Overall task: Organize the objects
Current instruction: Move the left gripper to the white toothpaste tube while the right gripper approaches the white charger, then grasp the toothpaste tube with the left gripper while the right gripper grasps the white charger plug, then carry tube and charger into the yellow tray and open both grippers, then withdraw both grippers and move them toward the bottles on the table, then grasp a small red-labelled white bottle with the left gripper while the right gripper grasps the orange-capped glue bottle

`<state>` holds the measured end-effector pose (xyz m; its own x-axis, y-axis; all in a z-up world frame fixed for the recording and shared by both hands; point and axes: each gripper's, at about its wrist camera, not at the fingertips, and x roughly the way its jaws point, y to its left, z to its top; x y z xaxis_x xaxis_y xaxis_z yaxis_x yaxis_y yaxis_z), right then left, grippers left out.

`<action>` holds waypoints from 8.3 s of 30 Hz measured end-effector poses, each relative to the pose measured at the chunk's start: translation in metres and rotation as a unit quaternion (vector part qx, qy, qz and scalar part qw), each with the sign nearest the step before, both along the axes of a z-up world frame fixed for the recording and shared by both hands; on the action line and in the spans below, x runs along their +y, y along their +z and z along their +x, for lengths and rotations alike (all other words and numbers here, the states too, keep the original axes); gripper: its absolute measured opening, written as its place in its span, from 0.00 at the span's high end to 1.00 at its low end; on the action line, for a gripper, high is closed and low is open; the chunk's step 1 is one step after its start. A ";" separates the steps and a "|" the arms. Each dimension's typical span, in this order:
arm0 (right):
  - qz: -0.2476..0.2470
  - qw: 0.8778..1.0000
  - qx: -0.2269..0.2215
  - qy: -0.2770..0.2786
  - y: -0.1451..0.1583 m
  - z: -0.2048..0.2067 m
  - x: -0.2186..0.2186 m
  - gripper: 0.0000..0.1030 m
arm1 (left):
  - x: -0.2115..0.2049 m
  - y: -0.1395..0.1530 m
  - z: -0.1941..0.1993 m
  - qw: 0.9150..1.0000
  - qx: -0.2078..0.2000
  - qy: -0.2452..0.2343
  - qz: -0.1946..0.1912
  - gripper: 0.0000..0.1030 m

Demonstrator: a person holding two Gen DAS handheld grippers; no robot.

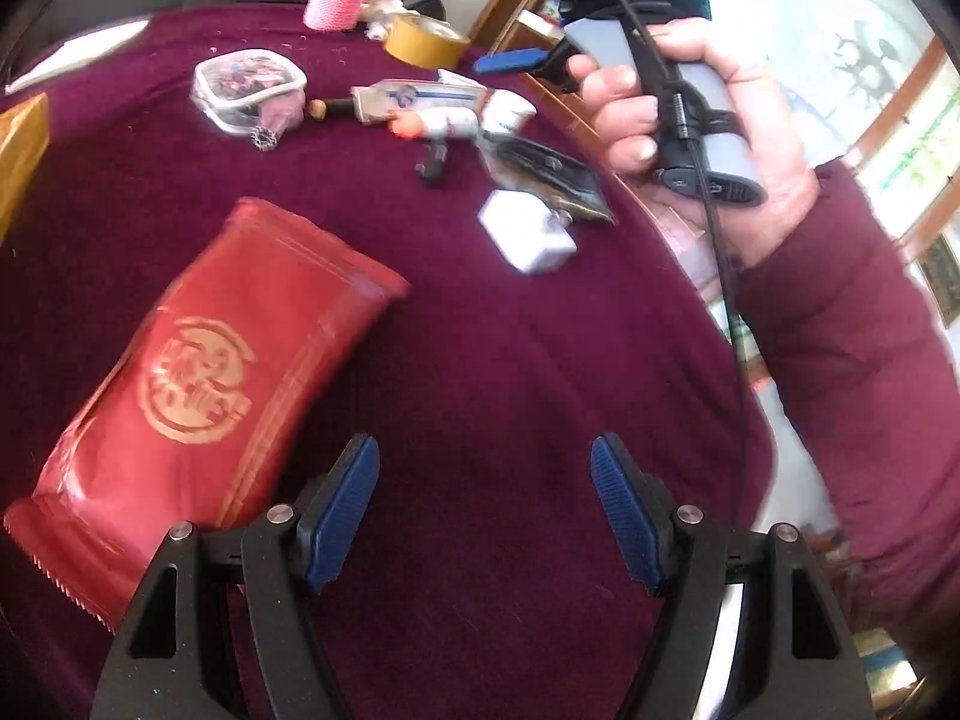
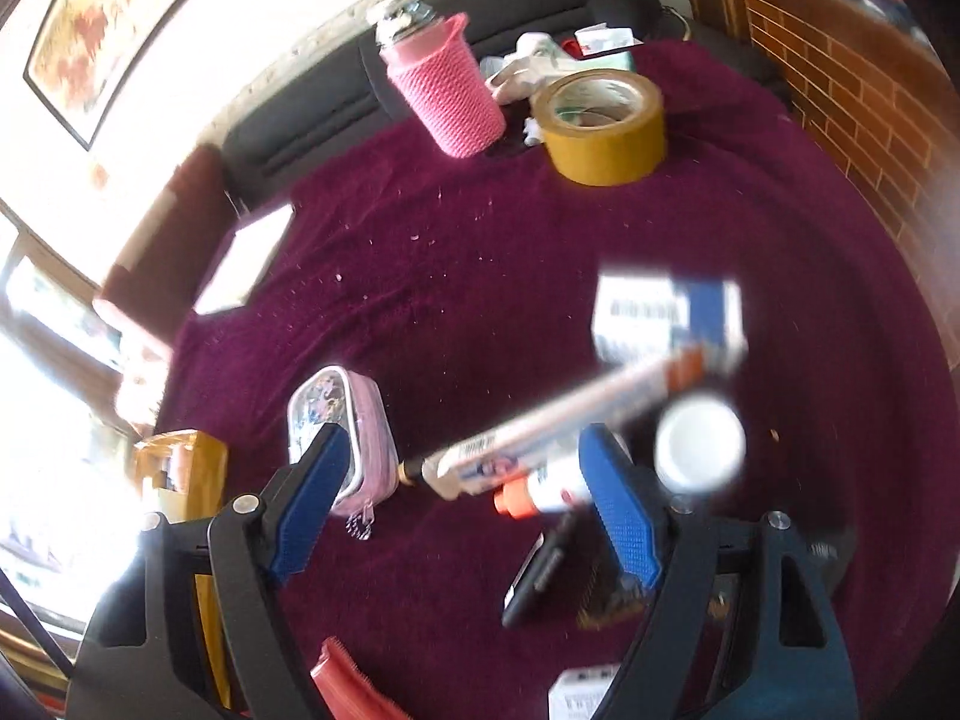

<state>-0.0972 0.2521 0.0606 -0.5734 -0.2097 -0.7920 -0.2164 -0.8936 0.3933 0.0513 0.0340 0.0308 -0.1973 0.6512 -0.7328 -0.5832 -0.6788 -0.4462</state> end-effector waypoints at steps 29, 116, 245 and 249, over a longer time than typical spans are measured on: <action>0.014 0.963 -0.146 0.225 -0.035 0.025 -0.086 0.47 | -0.071 0.010 0.001 0.994 -0.030 0.089 0.048 0.34; 0.032 0.963 0.016 0.267 -0.015 0.108 -0.327 0.63 | -0.316 0.030 0.008 0.938 0.041 0.343 0.025 0.86; -0.006 0.957 0.065 -0.283 -0.057 0.180 0.133 0.32 | 0.082 0.073 -0.056 0.984 0.163 0.060 -0.045 0.72; 0.021 0.955 0.060 -0.291 -0.056 0.180 0.131 0.32 | 0.025 0.093 -0.034 0.983 0.153 0.101 -0.003 0.72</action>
<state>0.0829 0.3826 0.0045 -0.6706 0.2016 -0.7139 -0.6361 -0.6515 0.4135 0.0174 0.0592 0.1237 -0.5338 0.5726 -0.6223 -0.5427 -0.7963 -0.2672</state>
